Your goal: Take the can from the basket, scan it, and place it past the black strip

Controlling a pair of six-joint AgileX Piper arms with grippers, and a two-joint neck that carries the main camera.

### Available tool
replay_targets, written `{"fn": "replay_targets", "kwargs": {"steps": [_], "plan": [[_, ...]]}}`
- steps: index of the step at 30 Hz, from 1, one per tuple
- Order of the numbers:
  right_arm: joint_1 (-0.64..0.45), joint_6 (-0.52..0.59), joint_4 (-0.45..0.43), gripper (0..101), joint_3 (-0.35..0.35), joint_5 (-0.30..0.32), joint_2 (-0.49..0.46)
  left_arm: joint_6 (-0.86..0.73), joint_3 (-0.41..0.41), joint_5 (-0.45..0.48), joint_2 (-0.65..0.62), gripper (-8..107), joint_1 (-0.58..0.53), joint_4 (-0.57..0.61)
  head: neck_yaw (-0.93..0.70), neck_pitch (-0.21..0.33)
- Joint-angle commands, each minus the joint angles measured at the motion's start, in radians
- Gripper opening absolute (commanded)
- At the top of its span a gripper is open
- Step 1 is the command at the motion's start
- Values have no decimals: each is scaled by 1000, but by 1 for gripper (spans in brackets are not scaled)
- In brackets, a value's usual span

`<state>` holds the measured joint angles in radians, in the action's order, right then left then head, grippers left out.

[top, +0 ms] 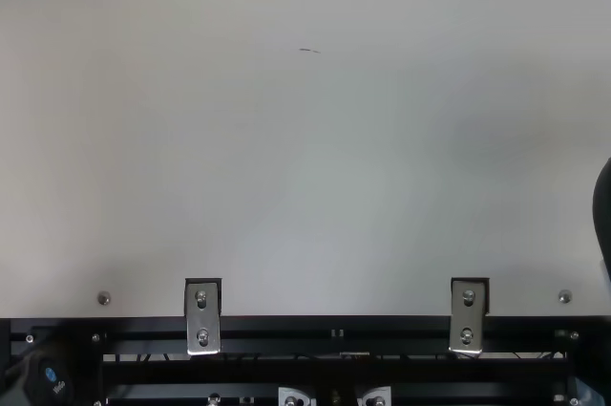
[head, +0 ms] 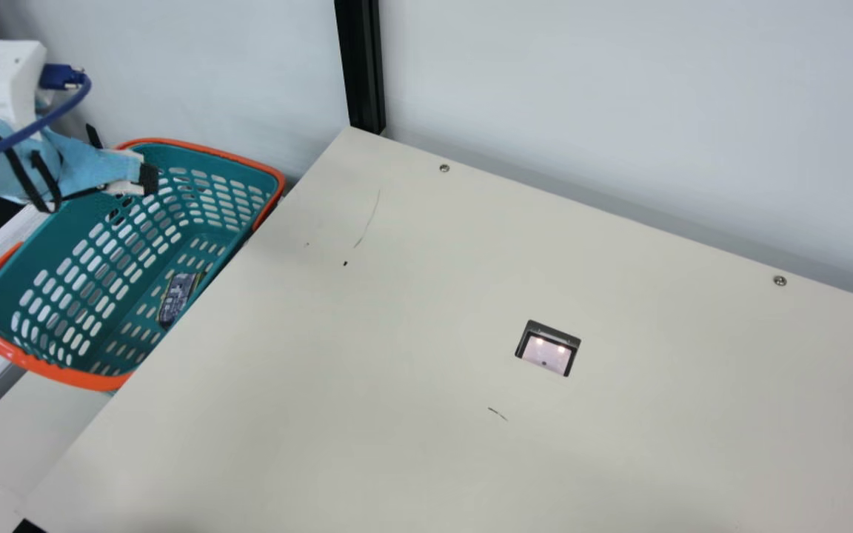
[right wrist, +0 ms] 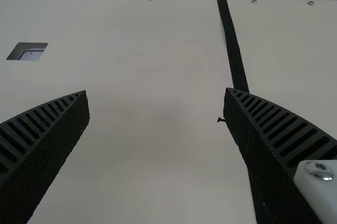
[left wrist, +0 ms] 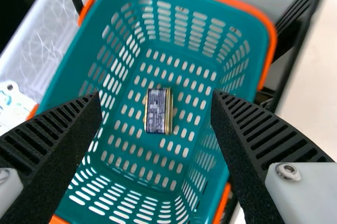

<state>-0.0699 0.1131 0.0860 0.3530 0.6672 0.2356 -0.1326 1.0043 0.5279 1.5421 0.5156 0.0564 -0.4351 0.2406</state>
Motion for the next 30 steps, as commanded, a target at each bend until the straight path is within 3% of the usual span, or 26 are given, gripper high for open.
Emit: {"fn": "replay_targets", "kwargs": {"steps": [1,11,30], "plan": [[0,0,0,101,0,0,0,4,8,-4,69,90,4,-1,-14,34],[0,0,0,101,0,0,0,13,92,-7,274,90,26,18,-14,34],[0,0,0,101,0,0,0,-81,325,88,582,90,54,45,-14,34]]}}
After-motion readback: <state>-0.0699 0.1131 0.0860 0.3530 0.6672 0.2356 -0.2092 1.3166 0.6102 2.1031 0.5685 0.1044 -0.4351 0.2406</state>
